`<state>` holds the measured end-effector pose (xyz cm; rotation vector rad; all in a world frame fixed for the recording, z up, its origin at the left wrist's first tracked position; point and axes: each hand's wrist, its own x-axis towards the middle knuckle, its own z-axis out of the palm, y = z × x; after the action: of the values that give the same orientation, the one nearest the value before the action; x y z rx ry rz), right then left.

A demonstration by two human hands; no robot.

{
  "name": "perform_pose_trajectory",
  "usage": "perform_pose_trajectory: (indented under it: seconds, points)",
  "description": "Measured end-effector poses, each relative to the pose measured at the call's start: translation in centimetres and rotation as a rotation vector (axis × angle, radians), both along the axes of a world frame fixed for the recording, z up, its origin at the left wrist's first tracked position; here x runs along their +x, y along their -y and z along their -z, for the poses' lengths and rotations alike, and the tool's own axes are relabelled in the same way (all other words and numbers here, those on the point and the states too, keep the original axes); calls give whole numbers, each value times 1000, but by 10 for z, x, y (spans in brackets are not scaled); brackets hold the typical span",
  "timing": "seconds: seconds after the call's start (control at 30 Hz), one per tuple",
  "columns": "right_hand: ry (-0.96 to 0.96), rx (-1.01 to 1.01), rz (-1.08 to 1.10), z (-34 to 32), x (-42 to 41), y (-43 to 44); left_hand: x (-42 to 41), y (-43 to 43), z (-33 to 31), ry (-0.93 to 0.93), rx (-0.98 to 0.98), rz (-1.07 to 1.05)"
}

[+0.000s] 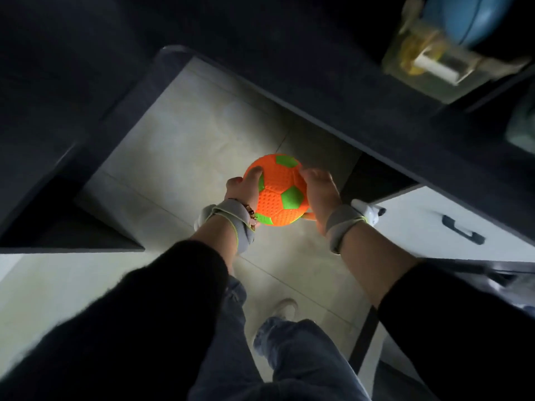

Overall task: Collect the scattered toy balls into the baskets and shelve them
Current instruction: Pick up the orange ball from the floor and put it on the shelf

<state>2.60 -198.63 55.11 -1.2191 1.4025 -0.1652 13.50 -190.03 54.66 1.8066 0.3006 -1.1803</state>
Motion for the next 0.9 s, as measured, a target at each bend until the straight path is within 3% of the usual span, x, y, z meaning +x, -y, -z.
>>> perform_pose_trajectory:
  seconds: [0.33, 0.6, 0.9]
  points:
    - [185, -320, 161, -148, -87, 67, -75, 90, -152, 166, -303, 119]
    - [257, -451, 301, -206, -113, 144, -97, 175, -212, 335, -436, 259]
    - [125, -561, 473, -213, -87, 260, -58, 328, -223, 453, -594, 532]
